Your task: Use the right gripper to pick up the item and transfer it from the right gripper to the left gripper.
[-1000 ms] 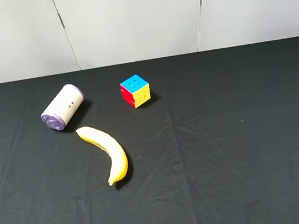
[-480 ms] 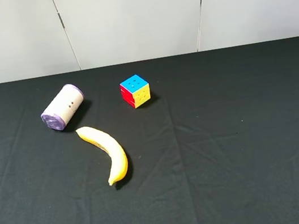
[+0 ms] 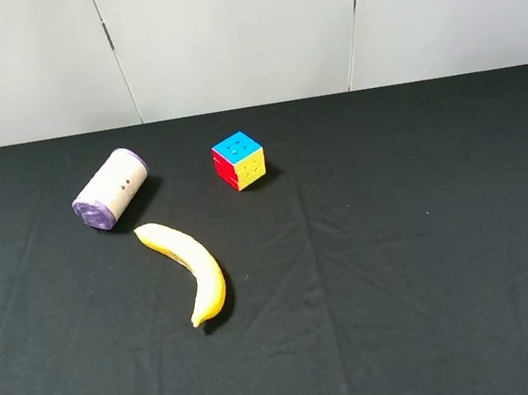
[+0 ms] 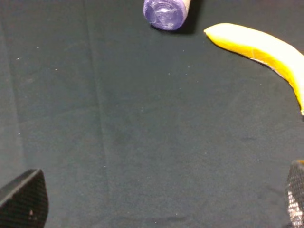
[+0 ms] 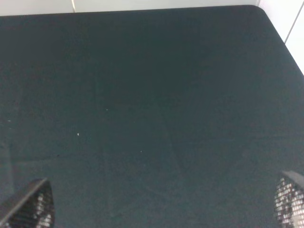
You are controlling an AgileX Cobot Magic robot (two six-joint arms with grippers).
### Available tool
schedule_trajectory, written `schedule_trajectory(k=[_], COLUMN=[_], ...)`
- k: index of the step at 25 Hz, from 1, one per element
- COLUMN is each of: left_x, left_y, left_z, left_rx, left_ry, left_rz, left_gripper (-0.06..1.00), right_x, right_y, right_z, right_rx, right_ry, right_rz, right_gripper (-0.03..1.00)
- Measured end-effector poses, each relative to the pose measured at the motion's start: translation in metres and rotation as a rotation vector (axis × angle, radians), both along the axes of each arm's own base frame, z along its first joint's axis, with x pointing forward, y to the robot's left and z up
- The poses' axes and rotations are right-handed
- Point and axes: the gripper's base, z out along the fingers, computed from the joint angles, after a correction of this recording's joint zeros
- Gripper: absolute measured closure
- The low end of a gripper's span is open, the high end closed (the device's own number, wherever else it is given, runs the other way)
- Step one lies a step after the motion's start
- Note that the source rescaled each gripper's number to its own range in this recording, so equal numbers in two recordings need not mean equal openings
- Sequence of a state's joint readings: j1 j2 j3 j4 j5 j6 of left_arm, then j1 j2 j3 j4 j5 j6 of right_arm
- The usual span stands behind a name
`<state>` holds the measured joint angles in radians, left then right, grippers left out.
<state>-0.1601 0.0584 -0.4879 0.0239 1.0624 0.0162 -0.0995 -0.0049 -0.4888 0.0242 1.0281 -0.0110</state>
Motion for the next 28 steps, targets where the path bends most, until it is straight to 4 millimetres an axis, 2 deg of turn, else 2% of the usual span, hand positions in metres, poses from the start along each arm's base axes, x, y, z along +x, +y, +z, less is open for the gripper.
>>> schedule_trajectory(k=[19,25,28], left_x=[-0.0001,-0.0004,-0.0067], left_y=[-0.0006,-0.0008,-0.0010], left_z=[0.0000,0.0000,-0.0001], left_rx=[-0.004,-0.003,-0.007], left_ry=[0.001,-0.004,-0.052], left_rz=[-0.004,0.107,0.162], left_gripper=[-0.06,-0.06,-0.06], right_x=[0.0000,0.0000,0.0000], right_y=[0.0000,0.0000,0.0000], right_z=[0.0000,0.0000,0.0000], right_rx=[0.000,0.000,0.000], right_ry=[0.000,0.000,0.000], right_rz=[0.000,0.000,0.000], right_gripper=[-0.03,-0.03,-0.03])
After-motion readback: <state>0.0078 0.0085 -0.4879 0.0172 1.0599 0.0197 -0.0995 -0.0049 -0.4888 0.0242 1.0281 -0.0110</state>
